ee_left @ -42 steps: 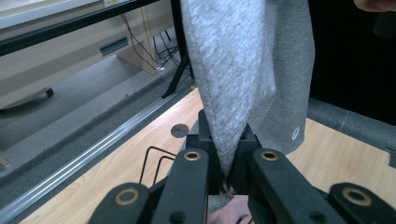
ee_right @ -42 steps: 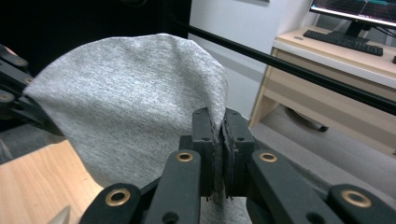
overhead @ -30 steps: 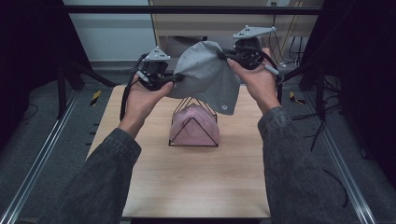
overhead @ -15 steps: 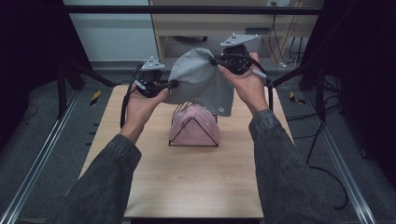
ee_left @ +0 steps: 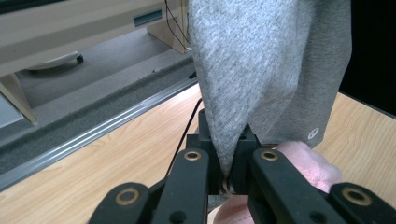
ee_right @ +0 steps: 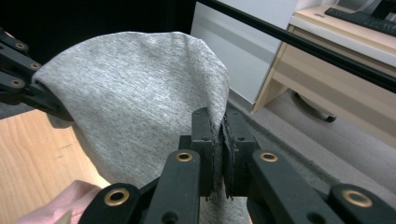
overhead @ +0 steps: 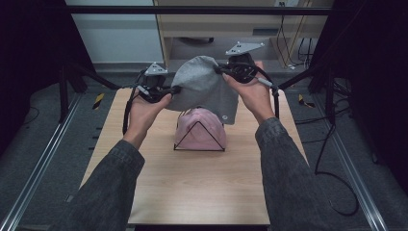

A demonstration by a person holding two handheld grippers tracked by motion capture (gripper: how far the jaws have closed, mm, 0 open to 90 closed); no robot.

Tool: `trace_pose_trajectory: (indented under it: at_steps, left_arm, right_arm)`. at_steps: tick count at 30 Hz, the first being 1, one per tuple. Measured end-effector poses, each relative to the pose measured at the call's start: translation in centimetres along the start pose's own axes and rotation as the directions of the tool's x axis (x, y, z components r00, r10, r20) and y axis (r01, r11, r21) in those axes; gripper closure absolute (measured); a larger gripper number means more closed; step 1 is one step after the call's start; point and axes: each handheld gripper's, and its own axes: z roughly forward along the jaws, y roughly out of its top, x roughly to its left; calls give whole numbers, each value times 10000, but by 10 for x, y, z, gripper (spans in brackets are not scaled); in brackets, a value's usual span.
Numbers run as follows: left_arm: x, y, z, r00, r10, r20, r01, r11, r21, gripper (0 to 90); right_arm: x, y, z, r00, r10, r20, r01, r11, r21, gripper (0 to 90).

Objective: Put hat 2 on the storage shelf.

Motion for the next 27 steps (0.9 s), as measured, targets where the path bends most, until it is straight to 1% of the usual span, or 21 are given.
trace_pose_trajectory:
  at_steps: [3, 4, 5, 6, 9, 13, 16, 18, 20, 22, 25, 27]
  left_arm:
    - [1, -3, 1, 10000, 2, 25, -2, 10000, 97, 869]
    - [1, -4, 2, 10000, -5, -3, 5, 10000, 96, 869]
    - [1, -4, 2, 9999, 81, -63, -80, 9999, 124, 869]
    - [1, -5, 2, 9999, 116, -96, -115, 9999, 126, 869]
    - [1, -6, 3, 9999, 83, -117, -82, 9999, 140, 869]
    - [1, -9, 5, 9998, -59, -168, 61, 9999, 99, 869]
    - [1, -10, 5, 9996, 14, -268, -11, 9999, 110, 870]
    - [2, -10, 5, 9995, -36, -320, 39, 10000, 71, 869]
    - [2, -11, 4, 9995, -145, -295, 147, 9999, 68, 870]
    - [2, -11, 3, 9994, -88, -324, 91, 9999, 73, 870]
    - [2, -12, 2, 9994, -218, -268, 219, 9998, 34, 870]
    - [2, -13, 1, 9995, -149, -263, 150, 9999, 33, 870]
  right_arm:
    - [2, -2, 1, 10000, 16, -72, -16, 10000, 37, 849]
    - [3, -4, 1, 9999, -12, -99, 13, 10000, 81, 849]
    - [5, -6, 2, 9999, -33, -106, 35, 9998, 197, 849]
    - [5, -6, 2, 9999, -33, -106, 35, 9998, 197, 849]
    - [6, -10, 4, 9999, -17, -109, 20, 9995, 307, 849]
    - [8, -14, 4, 9999, 67, -141, -63, 9995, 295, 849]
    - [10, -16, 3, 9998, 100, -164, -95, 9995, 292, 849]
    - [11, -16, 2, 9998, 94, -159, -89, 9995, 296, 849]
    - [11, -17, 1, 9998, 154, -138, -150, 9995, 280, 849]
    - [12, -18, 0, 9997, 230, -123, -227, 9995, 203, 849]
    - [14, -19, -2, 9995, 266, -152, -263, 9995, 161, 849]
    - [15, -20, -2, 9995, 274, -182, -272, 9995, 138, 849]
